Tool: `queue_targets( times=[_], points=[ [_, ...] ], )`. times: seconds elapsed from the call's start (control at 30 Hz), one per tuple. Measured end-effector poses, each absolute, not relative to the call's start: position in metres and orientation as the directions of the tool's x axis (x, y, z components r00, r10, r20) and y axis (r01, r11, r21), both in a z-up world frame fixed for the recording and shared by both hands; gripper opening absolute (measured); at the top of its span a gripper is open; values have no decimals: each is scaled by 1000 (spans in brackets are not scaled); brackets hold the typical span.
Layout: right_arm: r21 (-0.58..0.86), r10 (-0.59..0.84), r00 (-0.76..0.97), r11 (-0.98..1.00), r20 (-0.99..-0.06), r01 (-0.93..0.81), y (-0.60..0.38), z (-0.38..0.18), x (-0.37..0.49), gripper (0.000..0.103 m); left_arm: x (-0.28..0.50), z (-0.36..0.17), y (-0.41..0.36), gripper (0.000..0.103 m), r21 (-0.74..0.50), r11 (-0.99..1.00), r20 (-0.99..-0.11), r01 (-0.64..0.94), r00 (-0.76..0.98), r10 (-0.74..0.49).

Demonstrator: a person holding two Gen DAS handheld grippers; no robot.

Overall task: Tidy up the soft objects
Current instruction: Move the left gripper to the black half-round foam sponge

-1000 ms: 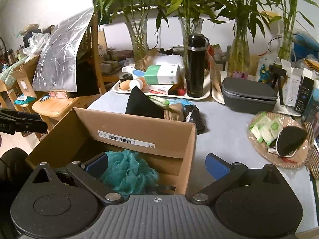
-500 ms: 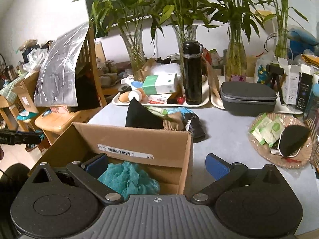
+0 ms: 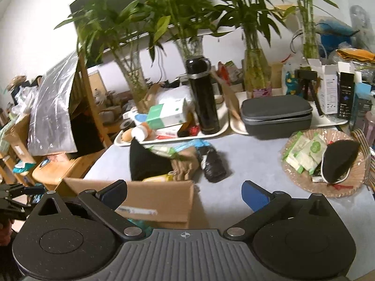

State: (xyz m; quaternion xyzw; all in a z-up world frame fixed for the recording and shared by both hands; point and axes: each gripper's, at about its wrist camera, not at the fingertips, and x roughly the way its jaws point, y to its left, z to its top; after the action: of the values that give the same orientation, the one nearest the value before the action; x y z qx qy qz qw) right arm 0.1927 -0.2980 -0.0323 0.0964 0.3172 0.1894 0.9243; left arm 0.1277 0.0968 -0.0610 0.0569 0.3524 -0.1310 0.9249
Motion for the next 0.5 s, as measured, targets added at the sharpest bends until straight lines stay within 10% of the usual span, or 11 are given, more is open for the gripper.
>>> queue_targets(
  times=[0.5],
  points=[
    [310, 371, 720, 924, -587, -223, -312, -45, 227, 103, 184, -121, 103, 83, 105, 850, -667, 517, 670, -326]
  ],
)
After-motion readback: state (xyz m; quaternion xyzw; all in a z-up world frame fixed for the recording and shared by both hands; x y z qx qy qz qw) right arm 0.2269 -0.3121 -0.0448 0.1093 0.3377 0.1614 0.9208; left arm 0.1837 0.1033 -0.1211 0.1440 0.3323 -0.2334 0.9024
